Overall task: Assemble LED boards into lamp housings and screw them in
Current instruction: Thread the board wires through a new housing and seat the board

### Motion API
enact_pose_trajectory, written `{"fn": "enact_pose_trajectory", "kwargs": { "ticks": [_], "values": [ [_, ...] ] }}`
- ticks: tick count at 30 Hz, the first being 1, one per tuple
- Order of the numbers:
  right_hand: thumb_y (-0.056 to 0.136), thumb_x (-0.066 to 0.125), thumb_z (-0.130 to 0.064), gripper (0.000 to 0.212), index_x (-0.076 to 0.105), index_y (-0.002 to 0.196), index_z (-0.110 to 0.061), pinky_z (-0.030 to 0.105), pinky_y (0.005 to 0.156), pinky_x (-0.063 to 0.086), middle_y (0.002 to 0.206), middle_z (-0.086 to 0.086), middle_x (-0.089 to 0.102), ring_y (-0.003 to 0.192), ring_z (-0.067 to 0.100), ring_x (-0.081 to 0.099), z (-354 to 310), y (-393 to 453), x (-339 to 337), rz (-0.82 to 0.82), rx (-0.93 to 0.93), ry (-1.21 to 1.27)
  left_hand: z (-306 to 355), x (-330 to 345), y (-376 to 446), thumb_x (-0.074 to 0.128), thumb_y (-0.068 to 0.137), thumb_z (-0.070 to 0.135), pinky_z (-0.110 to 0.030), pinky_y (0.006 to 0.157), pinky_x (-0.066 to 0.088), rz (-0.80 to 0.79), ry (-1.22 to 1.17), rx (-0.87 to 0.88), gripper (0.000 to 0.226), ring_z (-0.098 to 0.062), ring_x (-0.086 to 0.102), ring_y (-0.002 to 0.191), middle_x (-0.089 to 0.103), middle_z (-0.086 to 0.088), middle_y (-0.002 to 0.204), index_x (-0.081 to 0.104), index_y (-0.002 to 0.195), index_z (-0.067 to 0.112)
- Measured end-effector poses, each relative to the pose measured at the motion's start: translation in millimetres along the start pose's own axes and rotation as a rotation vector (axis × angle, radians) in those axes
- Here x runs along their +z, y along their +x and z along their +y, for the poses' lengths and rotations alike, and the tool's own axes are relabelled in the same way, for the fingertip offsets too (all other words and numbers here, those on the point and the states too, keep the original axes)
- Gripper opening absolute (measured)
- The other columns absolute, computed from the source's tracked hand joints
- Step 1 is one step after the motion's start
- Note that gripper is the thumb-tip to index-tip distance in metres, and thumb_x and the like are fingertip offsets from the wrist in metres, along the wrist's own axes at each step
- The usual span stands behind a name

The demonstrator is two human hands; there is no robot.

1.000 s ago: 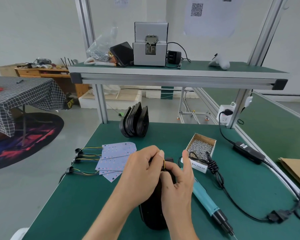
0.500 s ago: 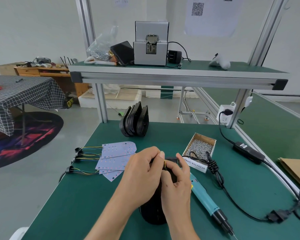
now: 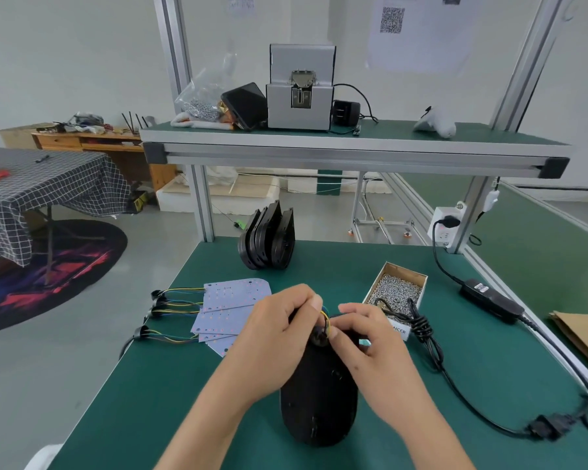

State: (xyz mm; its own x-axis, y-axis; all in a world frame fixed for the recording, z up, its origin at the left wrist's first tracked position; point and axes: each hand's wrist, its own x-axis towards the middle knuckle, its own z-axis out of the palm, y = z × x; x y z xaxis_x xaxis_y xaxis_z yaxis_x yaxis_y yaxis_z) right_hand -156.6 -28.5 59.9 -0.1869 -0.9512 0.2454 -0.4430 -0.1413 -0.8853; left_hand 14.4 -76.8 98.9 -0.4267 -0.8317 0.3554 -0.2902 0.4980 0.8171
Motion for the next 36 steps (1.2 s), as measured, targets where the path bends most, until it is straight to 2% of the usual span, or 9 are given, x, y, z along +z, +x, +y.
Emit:
{"fn": "enact_pose_trajectory", "kwargs": {
  "ticks": [5,12,14,16,19,23,28,32,36],
  "values": [
    [0.101,0.064,-0.033,0.026,0.072,0.107,-0.057,0.012,0.082,0.040,0.111,-0.012,0.053,0.109,0.002,0.054,-4.6,8.0,-16.3,-0.199,-0.044,-0.112,-1.5,-2.7,-0.2,0.049,0.108,0.030,-0.016,0.057,0.034,-0.006,0.000,0.001,0.035,-0.003,0.039,0.057,0.056,0.015,0.067,0.051,0.075,0.020],
    [0.102,0.063,-0.029,0.022,0.074,0.112,-0.046,0.005,0.081,0.036,0.109,-0.015,0.046,0.105,-0.004,0.051,2.9,10.6,-19.3,-0.158,-0.049,-0.224,-12.4,-16.0,-10.5,0.051,0.107,0.032,-0.021,0.050,0.033,-0.073,0.076,-0.085,0.029,-0.006,0.035,0.052,0.058,0.005,0.068,0.064,0.084,0.020],
    [0.101,0.063,-0.033,0.020,0.073,0.113,-0.046,0.005,0.082,0.037,0.110,-0.020,0.045,0.107,-0.007,0.050,5.2,8.9,-20.2,-0.131,-0.051,-0.275,-16.2,-22.9,-17.0,0.051,0.106,0.033,-0.022,0.049,0.041,-0.185,0.157,-0.167,0.024,-0.006,0.046,0.051,0.066,0.010,0.069,0.069,0.090,0.031],
    [0.100,0.064,-0.037,0.017,0.072,0.110,-0.047,0.005,0.085,0.037,0.109,-0.026,0.044,0.110,-0.009,0.050,6.5,7.1,-21.7,-0.120,-0.042,-0.294,-16.1,-27.4,-23.1,0.051,0.103,0.033,-0.031,0.064,0.056,-0.354,0.256,-0.239,0.021,-0.009,0.064,0.065,0.073,0.017,0.076,0.067,0.090,0.035],
    [0.098,0.064,-0.038,0.015,0.072,0.109,-0.045,0.012,0.086,0.041,0.110,-0.030,0.042,0.109,-0.008,0.052,6.5,5.4,-22.1,-0.115,-0.050,-0.319,-10.9,-20.5,-27.7,0.055,0.095,0.036,-0.035,0.068,0.051,-0.458,0.333,-0.257,0.018,-0.007,0.057,0.063,0.064,0.030,0.072,0.058,0.080,0.028],
    [0.097,0.065,-0.038,0.014,0.073,0.108,-0.042,0.016,0.085,0.044,0.111,-0.026,0.044,0.108,-0.005,0.054,2.6,3.9,-22.8,-0.105,-0.083,-0.368,6.0,-4.1,-19.4,0.049,0.085,0.073,-0.021,0.053,0.034,-0.315,0.345,-0.248,0.056,-0.005,0.045,0.057,0.052,0.015,0.062,0.049,0.075,0.018],
    [0.095,0.066,-0.038,0.012,0.074,0.101,-0.045,0.011,0.079,0.040,0.109,-0.024,0.049,0.106,-0.006,0.053,-1.9,4.2,-26.5,-0.121,-0.082,-0.425,13.5,21.2,-0.7,0.039,0.106,0.040,-0.037,0.061,0.032,-0.198,0.617,-0.218,0.043,-0.025,0.050,0.074,0.047,0.001,0.067,0.037,0.069,0.019],
    [0.090,0.072,-0.034,0.011,0.075,0.096,-0.042,0.008,0.080,0.039,0.108,-0.023,0.054,0.107,-0.010,0.051,-0.6,2.2,-34.4,-0.115,-0.017,-0.417,4.9,36.9,-9.5,0.038,0.107,0.038,-0.040,0.065,0.037,-0.233,0.689,-0.162,0.042,-0.030,0.048,0.075,0.045,0.001,0.070,0.032,0.069,0.022],
    [0.086,0.069,-0.036,0.009,0.071,0.093,-0.042,0.013,0.077,0.041,0.107,-0.026,0.054,0.102,-0.009,0.053,3.2,-5.0,-31.2,-0.058,-0.008,-0.461,-1.4,49.2,-27.1,0.039,0.108,0.036,-0.043,0.071,0.042,-0.168,0.605,-0.117,0.031,-0.032,0.049,0.076,0.048,0.001,0.071,0.043,0.081,0.021]
  ]
}}
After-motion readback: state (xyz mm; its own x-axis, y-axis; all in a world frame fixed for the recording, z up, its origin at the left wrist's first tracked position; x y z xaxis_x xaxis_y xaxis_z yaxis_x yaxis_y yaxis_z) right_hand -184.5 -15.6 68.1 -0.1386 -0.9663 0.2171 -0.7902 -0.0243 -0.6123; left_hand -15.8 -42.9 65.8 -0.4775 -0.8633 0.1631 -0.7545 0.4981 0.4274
